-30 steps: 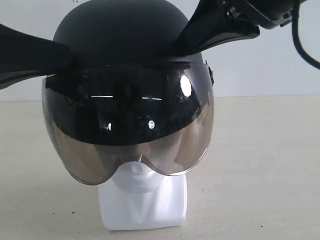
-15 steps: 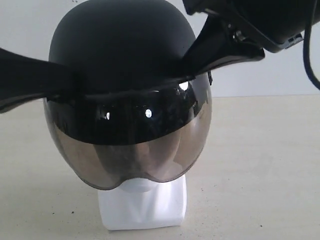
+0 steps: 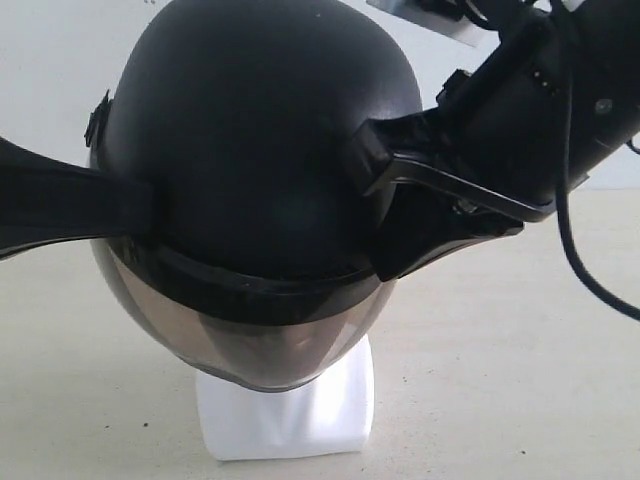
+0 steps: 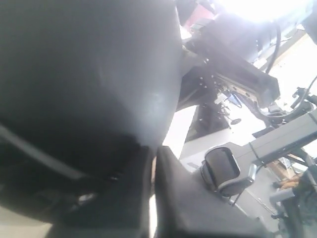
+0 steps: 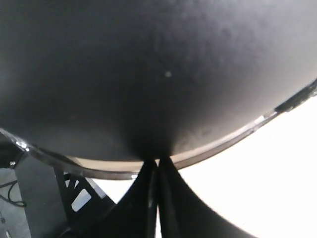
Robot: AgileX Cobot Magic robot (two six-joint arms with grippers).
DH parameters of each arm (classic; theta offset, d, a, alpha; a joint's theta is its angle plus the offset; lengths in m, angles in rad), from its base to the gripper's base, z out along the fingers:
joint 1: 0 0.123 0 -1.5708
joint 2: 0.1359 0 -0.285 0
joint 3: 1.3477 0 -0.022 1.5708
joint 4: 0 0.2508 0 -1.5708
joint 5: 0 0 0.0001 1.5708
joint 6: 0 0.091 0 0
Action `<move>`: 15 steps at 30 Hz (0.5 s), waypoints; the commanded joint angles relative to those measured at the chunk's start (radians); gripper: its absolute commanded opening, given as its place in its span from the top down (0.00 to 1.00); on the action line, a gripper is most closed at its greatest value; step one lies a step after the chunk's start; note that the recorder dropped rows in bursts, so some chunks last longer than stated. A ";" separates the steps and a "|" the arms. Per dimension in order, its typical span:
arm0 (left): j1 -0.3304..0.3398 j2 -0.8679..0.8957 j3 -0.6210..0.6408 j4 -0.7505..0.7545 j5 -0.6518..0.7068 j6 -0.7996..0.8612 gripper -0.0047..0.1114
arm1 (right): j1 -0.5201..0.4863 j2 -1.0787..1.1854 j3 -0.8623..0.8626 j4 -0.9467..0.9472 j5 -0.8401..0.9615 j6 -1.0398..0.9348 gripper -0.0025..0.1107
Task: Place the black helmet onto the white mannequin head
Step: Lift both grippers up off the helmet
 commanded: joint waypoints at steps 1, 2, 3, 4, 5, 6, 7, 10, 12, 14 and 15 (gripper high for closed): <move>0.007 -0.035 -0.008 0.023 0.077 0.008 0.92 | 0.001 -0.034 0.010 -0.072 -0.220 0.071 0.98; 0.007 -0.044 -0.012 0.023 0.077 0.004 0.92 | 0.001 -0.051 0.009 -0.101 -0.230 0.096 0.98; 0.007 -0.054 -0.016 0.023 0.077 0.004 0.92 | 0.001 -0.065 0.007 -0.124 -0.238 0.120 0.98; 0.007 -0.063 -0.019 0.023 0.077 -0.002 0.92 | 0.001 -0.082 0.006 -0.156 -0.245 0.155 0.98; 0.007 -0.071 -0.026 0.023 0.077 -0.018 0.92 | 0.001 -0.096 0.006 -0.184 -0.248 0.185 0.98; 0.007 -0.082 -0.032 0.023 0.077 -0.038 0.92 | 0.001 -0.116 0.005 -0.215 -0.248 0.218 0.98; 0.007 -0.090 -0.039 0.023 0.077 -0.045 0.92 | 0.001 -0.130 0.005 -0.241 -0.248 0.247 0.98; 0.007 -0.120 -0.074 0.023 0.091 -0.061 0.92 | 0.001 -0.183 0.005 -0.306 -0.241 0.293 0.98; 0.007 -0.131 -0.113 0.023 0.138 -0.072 0.92 | 0.001 -0.205 0.005 -0.381 -0.226 0.364 0.98; 0.007 -0.131 -0.157 0.023 0.192 -0.087 0.92 | 0.001 -0.210 0.005 -0.451 -0.210 0.413 0.98; 0.007 -0.125 -0.180 0.023 0.227 -0.095 0.92 | -0.001 -0.207 0.005 -0.502 -0.196 0.436 0.98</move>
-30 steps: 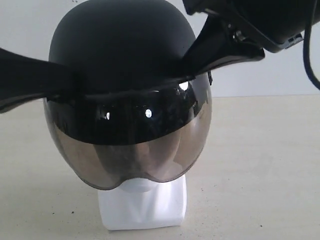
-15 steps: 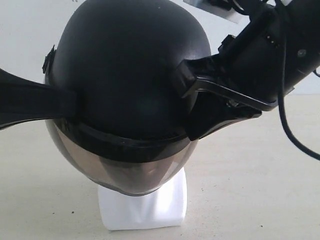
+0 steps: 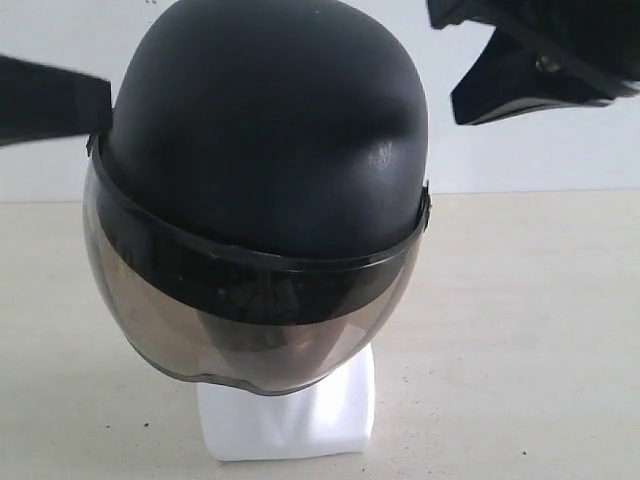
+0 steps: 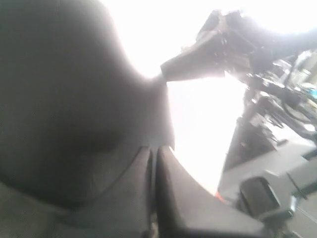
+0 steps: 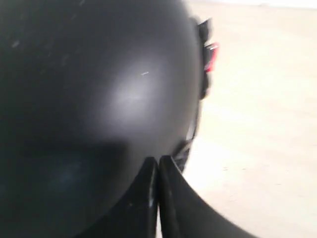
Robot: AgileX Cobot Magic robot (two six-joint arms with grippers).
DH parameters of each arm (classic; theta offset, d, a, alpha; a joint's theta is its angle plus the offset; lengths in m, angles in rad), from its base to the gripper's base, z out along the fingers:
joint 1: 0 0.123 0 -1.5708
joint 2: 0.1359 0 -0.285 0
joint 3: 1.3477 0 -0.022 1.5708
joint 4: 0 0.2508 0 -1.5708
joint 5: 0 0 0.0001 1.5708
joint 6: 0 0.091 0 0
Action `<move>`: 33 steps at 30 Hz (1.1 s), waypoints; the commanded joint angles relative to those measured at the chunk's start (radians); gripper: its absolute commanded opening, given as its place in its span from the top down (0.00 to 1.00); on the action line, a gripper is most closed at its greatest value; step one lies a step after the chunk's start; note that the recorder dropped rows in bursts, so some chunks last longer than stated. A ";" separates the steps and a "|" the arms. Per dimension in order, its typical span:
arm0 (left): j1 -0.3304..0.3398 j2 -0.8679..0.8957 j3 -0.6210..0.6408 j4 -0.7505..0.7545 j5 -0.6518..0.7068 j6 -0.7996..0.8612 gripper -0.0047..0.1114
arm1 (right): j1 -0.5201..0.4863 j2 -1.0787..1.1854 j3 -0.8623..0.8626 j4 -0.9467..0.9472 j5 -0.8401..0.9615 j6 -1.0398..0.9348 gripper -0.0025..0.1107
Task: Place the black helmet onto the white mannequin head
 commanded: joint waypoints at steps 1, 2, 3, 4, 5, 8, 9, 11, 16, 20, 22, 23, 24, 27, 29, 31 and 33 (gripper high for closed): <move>0.003 0.003 -0.091 -0.002 0.140 -0.044 0.92 | -0.007 -0.006 -0.005 -0.186 0.039 0.120 0.98; 0.003 0.014 -0.113 -0.002 0.164 -0.050 0.92 | -0.020 0.004 -0.005 -0.210 0.048 0.123 0.98; 0.003 0.030 -0.127 -0.002 0.174 -0.050 0.92 | -0.036 0.021 -0.005 -0.211 0.053 0.123 0.98; 0.003 0.044 -0.141 -0.002 0.174 -0.050 0.92 | -0.052 0.034 -0.005 -0.211 0.051 0.123 0.98; 0.003 0.069 -0.161 -0.002 0.174 -0.050 0.92 | -0.072 0.050 -0.005 -0.211 0.040 0.123 0.98; 0.003 0.136 -0.195 -0.002 0.174 -0.038 0.92 | -0.102 0.098 -0.005 -0.166 0.004 0.107 0.98; 0.003 0.157 -0.205 -0.002 0.174 -0.036 0.92 | -0.102 0.113 -0.005 -0.150 -0.012 0.098 0.98; 0.003 0.211 -0.222 -0.002 0.161 -0.034 0.92 | -0.102 0.137 -0.005 -0.114 -0.051 0.081 0.98; 0.003 0.316 -0.235 -0.002 0.090 -0.022 0.92 | -0.102 0.190 -0.005 -0.010 -0.109 0.036 0.98; 0.003 0.362 -0.235 -0.002 0.077 -0.013 0.92 | -0.102 0.203 -0.005 0.026 -0.148 0.013 0.98; 0.003 0.374 -0.233 -0.002 0.070 -0.008 0.92 | -0.102 0.203 -0.013 0.075 -0.164 -0.015 0.98; 0.003 0.379 -0.231 -0.002 0.065 -0.003 0.92 | -0.102 0.203 -0.024 0.102 -0.164 -0.033 0.98; 0.003 0.383 -0.229 -0.002 0.061 -0.003 0.92 | -0.102 0.203 -0.033 0.126 -0.164 -0.050 0.98; 0.003 0.389 -0.227 -0.002 0.046 -0.001 0.92 | -0.102 0.203 -0.056 0.180 -0.184 -0.096 0.98; 0.003 0.389 -0.227 -0.002 0.040 -0.001 0.92 | -0.102 0.203 -0.075 0.182 -0.186 -0.100 0.98; 0.003 0.390 -0.227 -0.002 0.040 0.006 0.92 | -0.102 0.203 -0.092 0.189 -0.188 -0.102 0.98; 0.006 0.390 -0.227 -0.002 0.022 0.006 0.92 | -0.102 0.203 -0.105 0.195 -0.188 -0.114 0.98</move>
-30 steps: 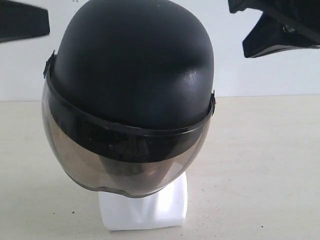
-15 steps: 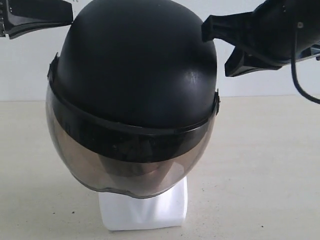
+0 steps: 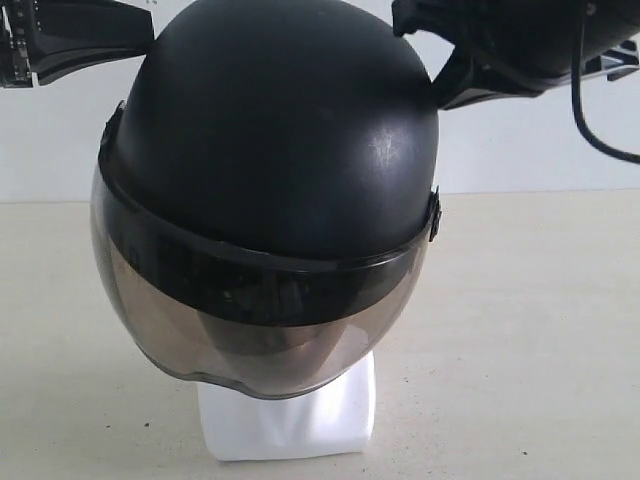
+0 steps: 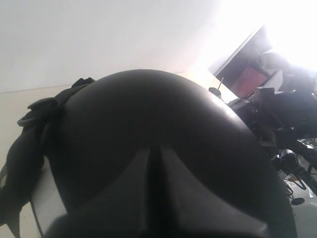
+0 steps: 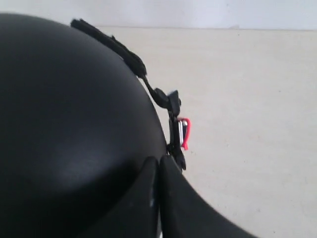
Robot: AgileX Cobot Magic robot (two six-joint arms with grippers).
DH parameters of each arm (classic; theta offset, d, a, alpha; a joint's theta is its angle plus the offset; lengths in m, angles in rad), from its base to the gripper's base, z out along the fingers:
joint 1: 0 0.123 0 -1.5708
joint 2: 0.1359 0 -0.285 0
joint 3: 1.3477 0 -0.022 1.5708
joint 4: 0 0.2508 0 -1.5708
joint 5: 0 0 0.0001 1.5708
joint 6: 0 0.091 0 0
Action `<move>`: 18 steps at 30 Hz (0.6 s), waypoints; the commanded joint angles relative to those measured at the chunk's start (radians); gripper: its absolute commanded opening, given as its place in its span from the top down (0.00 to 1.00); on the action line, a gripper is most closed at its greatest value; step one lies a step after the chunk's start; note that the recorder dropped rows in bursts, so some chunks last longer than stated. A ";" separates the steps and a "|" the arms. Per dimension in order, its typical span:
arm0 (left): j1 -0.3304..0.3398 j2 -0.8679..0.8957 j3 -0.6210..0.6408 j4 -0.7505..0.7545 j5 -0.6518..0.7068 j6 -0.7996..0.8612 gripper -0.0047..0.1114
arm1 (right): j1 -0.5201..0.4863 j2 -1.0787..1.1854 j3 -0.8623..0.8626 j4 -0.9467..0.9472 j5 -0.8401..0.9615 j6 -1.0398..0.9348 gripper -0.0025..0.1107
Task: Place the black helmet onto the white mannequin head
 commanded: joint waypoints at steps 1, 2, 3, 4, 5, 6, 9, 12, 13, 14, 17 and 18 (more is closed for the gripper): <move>-0.005 0.018 0.014 0.072 -0.073 0.015 0.92 | 0.012 -0.003 -0.041 0.118 -0.056 -0.034 0.98; 0.002 0.018 0.020 0.072 -0.091 0.015 0.92 | 0.012 -0.003 -0.047 0.119 -0.056 -0.039 0.98; 0.010 0.016 0.030 0.072 -0.102 0.017 0.92 | 0.012 -0.003 -0.048 0.119 -0.056 -0.043 0.98; 0.020 0.014 0.039 0.072 -0.105 0.020 0.92 | 0.012 -0.003 -0.048 0.117 -0.056 -0.043 0.98; 0.031 0.011 0.051 0.072 -0.107 0.027 0.92 | 0.012 -0.003 -0.048 0.100 -0.049 -0.043 0.98; 0.042 0.007 0.061 0.072 -0.105 0.027 0.92 | 0.012 -0.003 -0.048 0.068 -0.032 -0.039 0.98; 0.073 -0.008 0.074 0.072 -0.105 0.031 0.92 | 0.012 -0.003 -0.048 -0.012 0.031 0.027 0.98; 0.096 -0.028 0.082 0.072 -0.108 0.033 0.92 | 0.012 -0.003 -0.047 -0.016 0.092 0.029 0.98; 0.099 -0.034 0.085 0.072 -0.108 0.033 0.92 | 0.012 -0.003 -0.047 -0.016 0.118 0.029 0.98; 0.099 -0.040 0.094 0.072 -0.108 0.033 0.92 | 0.012 -0.003 -0.047 -0.016 0.146 0.029 0.98; 0.099 -0.045 0.113 0.072 -0.105 0.033 0.92 | 0.012 -0.003 -0.047 -0.016 0.207 0.019 0.98; 0.099 -0.045 0.123 0.072 -0.101 0.033 0.92 | 0.012 -0.003 -0.047 -0.016 0.213 0.017 0.98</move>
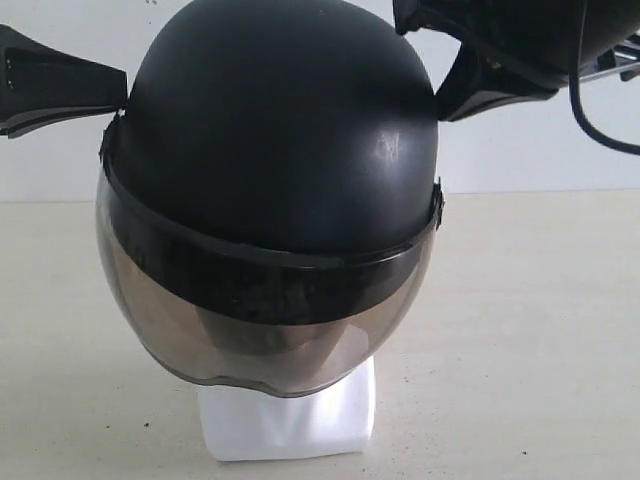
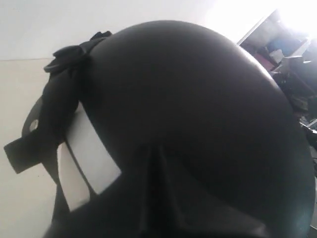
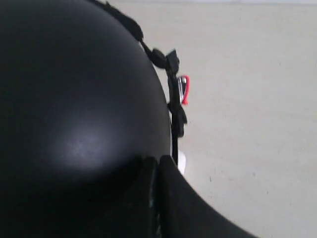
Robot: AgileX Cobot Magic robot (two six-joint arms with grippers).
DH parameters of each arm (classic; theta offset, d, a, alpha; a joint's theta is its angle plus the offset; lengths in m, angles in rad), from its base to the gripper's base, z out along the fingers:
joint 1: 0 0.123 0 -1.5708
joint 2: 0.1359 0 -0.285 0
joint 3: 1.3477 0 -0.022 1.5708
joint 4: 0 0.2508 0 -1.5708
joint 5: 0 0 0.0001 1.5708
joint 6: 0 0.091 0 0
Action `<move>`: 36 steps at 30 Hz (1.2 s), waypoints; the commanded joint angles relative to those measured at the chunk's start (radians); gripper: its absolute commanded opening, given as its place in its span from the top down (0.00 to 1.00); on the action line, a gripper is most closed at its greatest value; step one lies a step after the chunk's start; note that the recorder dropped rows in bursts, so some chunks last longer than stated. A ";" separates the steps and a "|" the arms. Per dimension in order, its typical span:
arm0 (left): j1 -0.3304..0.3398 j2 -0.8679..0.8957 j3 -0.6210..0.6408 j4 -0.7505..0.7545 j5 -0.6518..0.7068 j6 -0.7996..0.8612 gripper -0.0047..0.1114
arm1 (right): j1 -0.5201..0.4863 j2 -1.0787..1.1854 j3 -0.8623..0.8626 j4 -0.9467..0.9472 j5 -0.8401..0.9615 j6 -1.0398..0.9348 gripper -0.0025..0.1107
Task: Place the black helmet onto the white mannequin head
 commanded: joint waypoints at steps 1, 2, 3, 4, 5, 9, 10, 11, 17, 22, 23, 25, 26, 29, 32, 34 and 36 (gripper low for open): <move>0.003 -0.012 0.040 0.028 -0.015 0.012 0.92 | 0.009 -0.001 0.003 0.008 0.065 -0.011 0.98; 0.003 -0.012 0.053 0.028 -0.008 0.012 0.92 | 0.009 -0.001 0.003 0.013 0.054 -0.014 0.98; 0.003 -0.012 0.063 0.028 -0.008 0.014 0.92 | 0.009 -0.001 0.003 0.027 0.046 -0.022 0.98; 0.003 -0.012 0.075 0.028 -0.001 0.018 0.92 | 0.009 -0.001 0.003 0.045 0.034 -0.039 0.98; 0.003 -0.012 0.085 0.028 0.006 0.029 0.92 | 0.009 -0.001 0.003 0.063 0.028 -0.045 0.98; 0.003 -0.012 0.096 0.028 0.029 0.035 0.92 | 0.009 -0.001 0.003 0.111 -0.001 -0.080 0.98; 0.003 -0.012 0.096 0.028 0.029 0.038 0.92 | 0.009 -0.001 0.003 0.120 -0.008 -0.082 0.98; 0.003 -0.012 0.096 0.028 0.029 0.040 0.92 | 0.009 -0.001 0.003 0.124 -0.011 -0.084 0.98; 0.003 -0.012 0.096 0.028 0.042 0.040 0.92 | 0.009 -0.001 0.003 0.186 -0.037 -0.119 0.98; 0.003 -0.010 0.096 0.028 0.060 0.040 0.92 | 0.009 -0.001 0.003 0.194 -0.048 -0.123 0.98; 0.003 -0.008 0.096 0.028 0.059 0.040 0.92 | 0.009 -0.001 0.003 0.195 -0.050 -0.123 0.98; 0.003 -0.006 0.096 0.028 0.059 0.040 0.92 | 0.009 -0.001 0.003 0.195 -0.052 -0.123 0.98; 0.003 -0.006 0.096 0.028 0.059 0.040 0.92 | 0.009 -0.001 0.003 0.195 -0.052 -0.123 0.98; 0.003 -0.005 0.096 0.028 0.053 0.040 0.92 | 0.009 -0.001 0.003 0.195 -0.052 -0.123 0.98; 0.003 -0.010 0.096 0.028 0.047 0.040 0.92 | 0.009 -0.001 0.003 0.195 -0.057 -0.123 0.98; 0.003 -0.014 0.096 0.028 0.042 0.040 0.92 | 0.009 -0.001 0.003 0.189 -0.057 -0.123 0.98; 0.003 -0.024 0.096 0.028 0.031 0.040 0.92 | 0.009 -0.003 0.003 0.187 -0.057 -0.128 0.98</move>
